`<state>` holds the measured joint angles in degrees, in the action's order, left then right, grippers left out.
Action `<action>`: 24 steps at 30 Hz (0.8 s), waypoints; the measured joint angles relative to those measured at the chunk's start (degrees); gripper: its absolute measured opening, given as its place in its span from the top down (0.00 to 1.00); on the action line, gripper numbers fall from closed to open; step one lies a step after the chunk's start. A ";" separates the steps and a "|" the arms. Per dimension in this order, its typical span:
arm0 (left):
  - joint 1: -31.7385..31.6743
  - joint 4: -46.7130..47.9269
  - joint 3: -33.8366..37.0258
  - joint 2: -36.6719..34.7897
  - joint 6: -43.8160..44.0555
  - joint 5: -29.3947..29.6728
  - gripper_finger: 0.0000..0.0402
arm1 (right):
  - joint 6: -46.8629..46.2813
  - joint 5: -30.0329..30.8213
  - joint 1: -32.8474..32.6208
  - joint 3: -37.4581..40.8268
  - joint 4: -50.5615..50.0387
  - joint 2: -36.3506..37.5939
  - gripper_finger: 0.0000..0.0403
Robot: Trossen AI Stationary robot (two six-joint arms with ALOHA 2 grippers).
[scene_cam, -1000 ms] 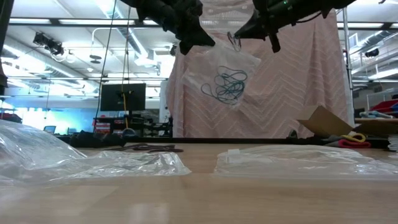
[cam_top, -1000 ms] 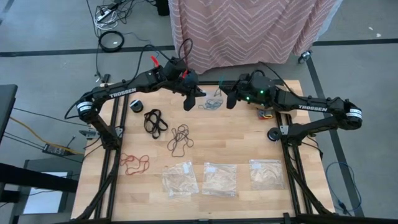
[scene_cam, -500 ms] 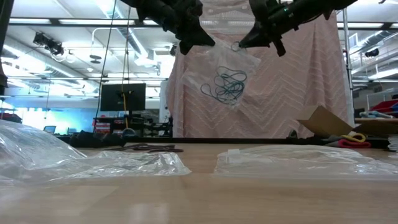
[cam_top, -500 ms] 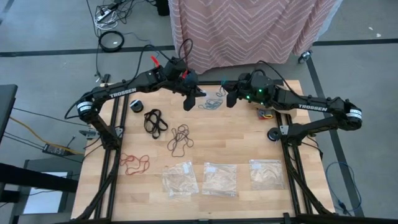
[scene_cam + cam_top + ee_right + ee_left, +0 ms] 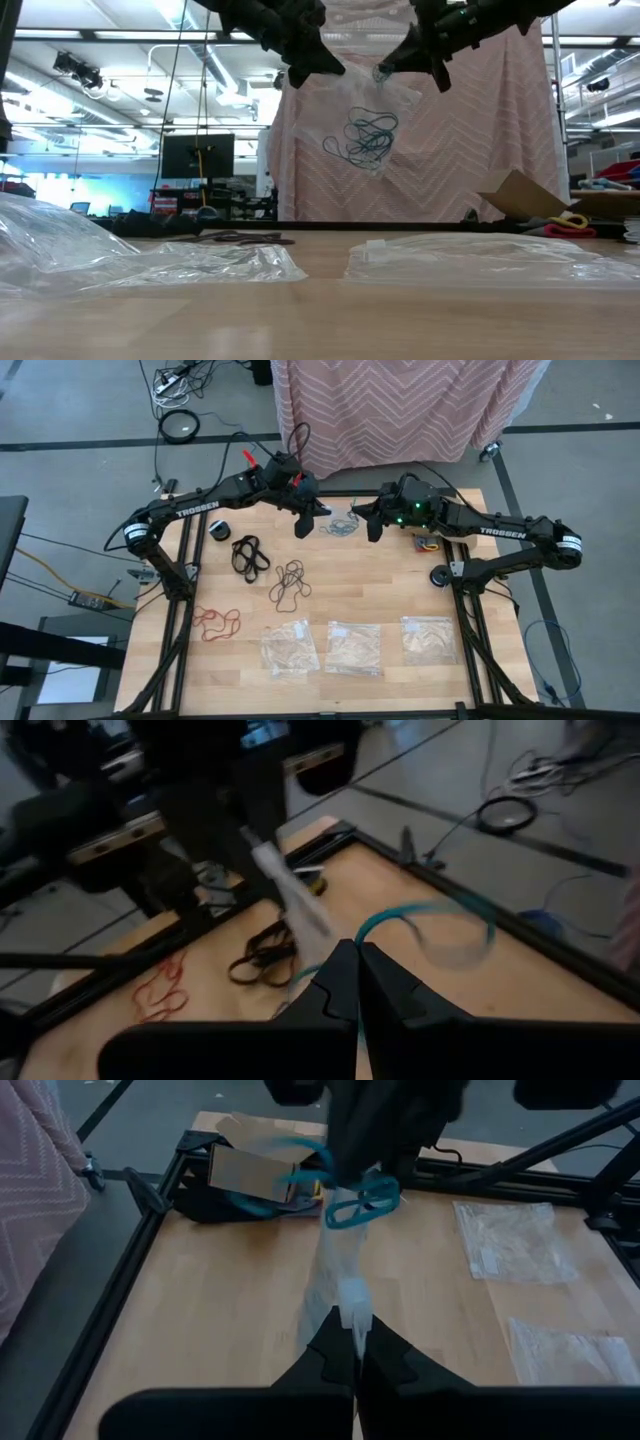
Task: Sort rubber bands
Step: Put the blue rubber band into the top transparent zip bag
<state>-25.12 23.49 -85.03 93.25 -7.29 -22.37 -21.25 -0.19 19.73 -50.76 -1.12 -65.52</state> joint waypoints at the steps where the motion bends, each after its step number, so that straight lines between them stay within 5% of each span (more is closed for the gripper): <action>1: 0.00 0.01 0.00 0.00 -0.02 0.00 1.00 | -0.26 -0.37 -0.02 0.00 -0.10 0.00 1.00; 24: 0.96 -0.45 0.00 -0.02 -0.02 -3.83 1.00 | -3.13 -5.85 2.36 0.02 -4.09 0.00 1.00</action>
<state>-24.17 23.05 -85.03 93.23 -7.31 -26.20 -24.38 -6.04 22.09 -50.74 -5.21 -65.52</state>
